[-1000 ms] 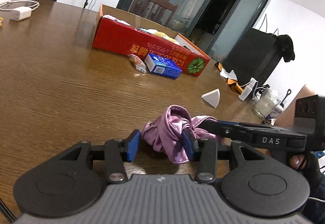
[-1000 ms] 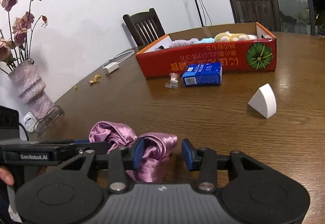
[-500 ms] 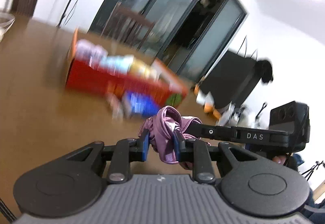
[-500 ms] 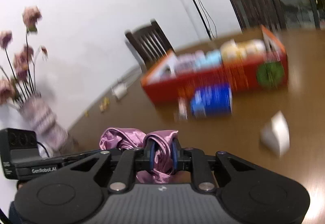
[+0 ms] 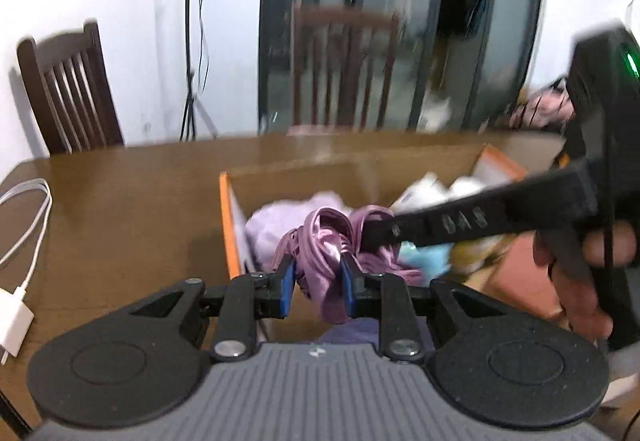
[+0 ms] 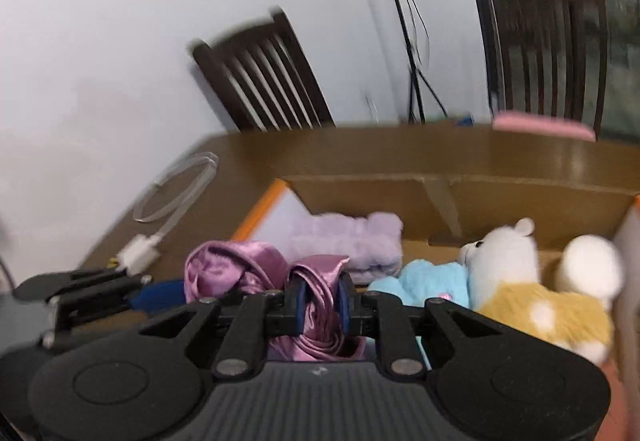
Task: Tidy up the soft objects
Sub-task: 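Carry the purple scrunchie into the cardboard box and open the right gripper, then withdraw the right gripper from the box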
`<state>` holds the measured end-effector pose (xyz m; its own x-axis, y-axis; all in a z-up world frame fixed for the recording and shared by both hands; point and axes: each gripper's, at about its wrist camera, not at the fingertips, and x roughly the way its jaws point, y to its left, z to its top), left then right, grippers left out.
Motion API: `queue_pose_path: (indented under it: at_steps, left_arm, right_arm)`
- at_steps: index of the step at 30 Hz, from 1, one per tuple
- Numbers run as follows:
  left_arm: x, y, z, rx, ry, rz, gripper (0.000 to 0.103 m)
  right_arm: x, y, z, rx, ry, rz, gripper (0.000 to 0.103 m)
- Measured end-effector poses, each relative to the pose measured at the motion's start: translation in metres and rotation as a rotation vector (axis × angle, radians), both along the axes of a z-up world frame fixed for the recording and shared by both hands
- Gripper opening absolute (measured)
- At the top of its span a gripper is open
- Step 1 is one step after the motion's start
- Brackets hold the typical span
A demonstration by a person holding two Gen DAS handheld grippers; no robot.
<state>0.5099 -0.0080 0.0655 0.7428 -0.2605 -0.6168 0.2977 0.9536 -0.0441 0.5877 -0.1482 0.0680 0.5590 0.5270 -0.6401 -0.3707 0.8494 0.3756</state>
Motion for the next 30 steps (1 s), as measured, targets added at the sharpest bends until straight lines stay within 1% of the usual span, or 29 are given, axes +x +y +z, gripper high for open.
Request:
queue_pose_path:
  at_steps: [2,3,4,5,8,10,12,13,15,17,19,22,26,27,30]
  left_arm:
    - [0.008,-0.007,-0.010,0.075,0.007,-0.005,0.025]
    - [0.009,-0.010,-0.014,0.114,-0.003,-0.004,0.026]
    - [0.007,-0.014,-0.016,0.141,-0.030,-0.011,0.028]
    - [0.006,-0.015,-0.016,0.149,-0.037,-0.009,0.029]
    - [0.005,-0.021,-0.018,0.164,-0.047,-0.008,0.033]
    - [-0.001,-0.016,-0.016,0.151,-0.039,-0.006,0.037]
    - [-0.007,-0.011,-0.009,0.111,-0.035,-0.013,0.051]
    - [-0.012,-0.007,-0.004,0.085,-0.039,-0.014,0.052]
    - [-0.018,0.002,0.007,0.043,-0.040,-0.026,0.052]
    - [-0.030,0.010,0.023,0.011,-0.049,-0.018,0.052]
    - [-0.044,0.015,0.040,-0.011,-0.071,-0.009,0.054]
    - [-0.070,0.021,0.066,-0.027,-0.120,0.008,0.059]
    - [-0.118,0.023,0.093,-0.036,-0.205,0.021,0.069]
    - [-0.131,0.023,0.098,-0.040,-0.224,0.024,0.072]
    - [-0.169,0.024,0.108,-0.057,-0.272,0.031,0.076]
  right_arm:
    - [0.019,0.004,-0.016,-0.005,0.064,-0.015,0.017]
    - [0.020,0.005,-0.023,-0.007,0.083,-0.018,0.017]
    - [0.022,0.007,-0.028,-0.012,0.098,-0.013,0.017]
    - [0.021,0.009,-0.028,-0.017,0.094,-0.011,0.018]
    - [0.020,0.018,-0.028,-0.074,0.097,0.005,0.019]
    - [0.020,0.022,-0.029,-0.099,0.096,0.016,0.022]
    - [0.017,0.021,-0.022,-0.105,0.088,0.018,0.029]
    - [0.014,0.019,-0.017,-0.103,0.079,0.018,0.032]
    - [0.005,0.012,-0.004,-0.103,0.048,0.012,0.047]
    - [-0.006,-0.002,0.015,-0.085,0.013,-0.004,0.053]
    - [-0.020,-0.016,0.035,-0.081,-0.025,-0.017,0.053]
    - [-0.049,-0.041,0.068,-0.094,-0.096,-0.047,0.055]
    - [-0.102,-0.075,0.104,-0.122,-0.195,-0.088,0.063]
    - [-0.117,-0.083,0.111,-0.132,-0.221,-0.098,0.066]
    - [-0.161,-0.102,0.125,-0.157,-0.293,-0.123,0.072]
